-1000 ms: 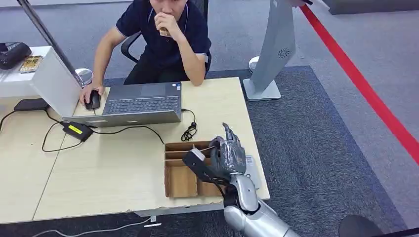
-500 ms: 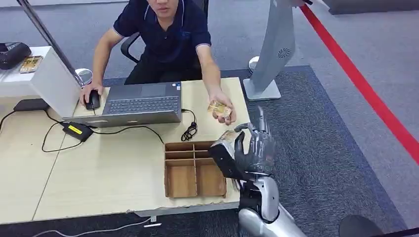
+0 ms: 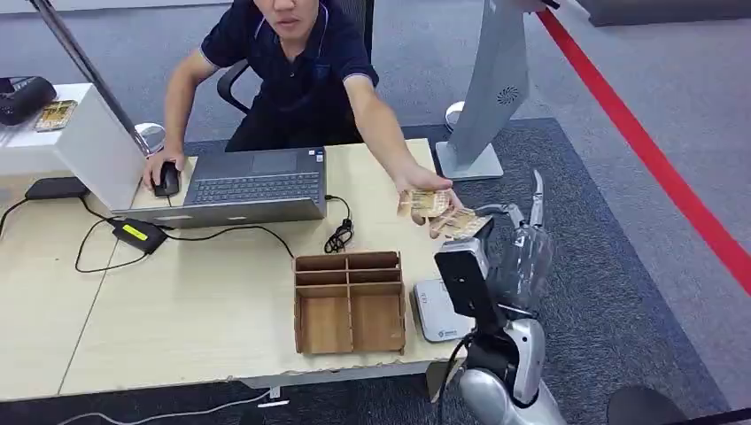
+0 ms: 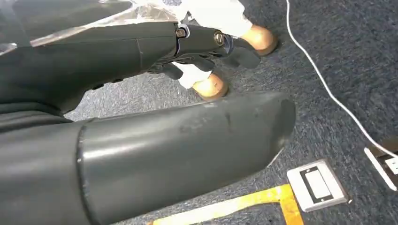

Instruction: Pass the card to the sensor for recognition and then transmit it.

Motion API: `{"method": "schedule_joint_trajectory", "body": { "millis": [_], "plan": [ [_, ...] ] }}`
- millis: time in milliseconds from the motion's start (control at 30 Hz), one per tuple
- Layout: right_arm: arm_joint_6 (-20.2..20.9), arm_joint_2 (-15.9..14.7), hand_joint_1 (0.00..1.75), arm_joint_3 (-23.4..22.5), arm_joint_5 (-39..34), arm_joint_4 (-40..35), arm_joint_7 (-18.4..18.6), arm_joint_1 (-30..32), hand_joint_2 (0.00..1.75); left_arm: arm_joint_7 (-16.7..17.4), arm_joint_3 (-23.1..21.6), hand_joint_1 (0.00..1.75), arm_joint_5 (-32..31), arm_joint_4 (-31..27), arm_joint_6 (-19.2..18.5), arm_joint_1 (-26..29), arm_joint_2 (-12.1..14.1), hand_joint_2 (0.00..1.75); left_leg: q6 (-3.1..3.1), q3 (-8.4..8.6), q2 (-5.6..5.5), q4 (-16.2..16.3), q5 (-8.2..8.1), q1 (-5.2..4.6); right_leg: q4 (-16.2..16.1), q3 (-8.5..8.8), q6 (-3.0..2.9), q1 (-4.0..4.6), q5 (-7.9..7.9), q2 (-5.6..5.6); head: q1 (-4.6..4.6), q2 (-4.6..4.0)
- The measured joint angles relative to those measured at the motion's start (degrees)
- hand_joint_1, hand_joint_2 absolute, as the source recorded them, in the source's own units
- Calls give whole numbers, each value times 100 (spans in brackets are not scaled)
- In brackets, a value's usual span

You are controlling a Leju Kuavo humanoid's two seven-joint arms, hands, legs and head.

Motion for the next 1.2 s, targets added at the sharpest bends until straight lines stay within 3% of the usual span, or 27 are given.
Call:
{"method": "schedule_joint_trajectory", "body": {
  "millis": [467, 500, 533, 567, 600, 933, 967, 1200],
  "plan": [
    [9, 214, 175, 402, -197, 844, 146, -794, 175, -61, 299, 0, -260, 0, 0, 6, -31, 0, 0, -2, -1, 0, 0, 0, 1, 0, 0, 0, 0, -1, 0, 0],
    [9, 227, 159, 450, -216, 919, 162, -842, 175, -68, 312, 0, -269, 0, 0, 6, -33, 0, 0, -2, -1, 0, 0, 0, 1, 0, 0, 0, 0, -1, 0, 0],
    [9, 243, 159, 496, -225, 997, 164, -886, 175, -68, 315, 0, -271, 0, 0, 6, -35, 0, 0, -2, -2, 0, 0, 0, 1, 0, 0, 0, 0, -1, 0, 0],
    [9, 256, 0, 535, -245, 1064, 181, -931, 175, -68, 319, 0, -278, 0, 0, 7, -37, 0, 0, -2, -2, 0, 0, 0, 1, 0, 0, 0, 0, -1, -2, 0],
    [9, 262, 0, 575, -284, 1126, 205, -968, 0, -70, 325, 0, -289, -2, 0, 9, -37, 0, 0, -3, -2, 0, 0, 0, 1, 0, 0, 0, 0, -1, 2, 0],
    [24, 269, 0, 1038, -549, 1613, 542, -1251, 0, -118, 465, 0, -380, -2, 0, 20, -66, 0, 0, -2, -2, 0, 0, 0, 0, -1, 1, 0, -1, -1, 0, 0],
    [24, 260, 0, 1071, -606, 1631, 560, -1250, 175, -120, 472, 0, -385, 0, 0, 22, -66, 0, 0, -2, -2, 0, 0, 0, -1, -1, 1, 0, -1, -1, 2, 0],
    [13, 131, 0, 1248, -1272, 1589, 595, -1054, 175, -120, 599, 0, -363, 0, 0, 35, -68, 0, 0, -1, -1, 0, 0, 0, -2, -3, 1, 0, -1, -1, 0, 0]
  ]
}}
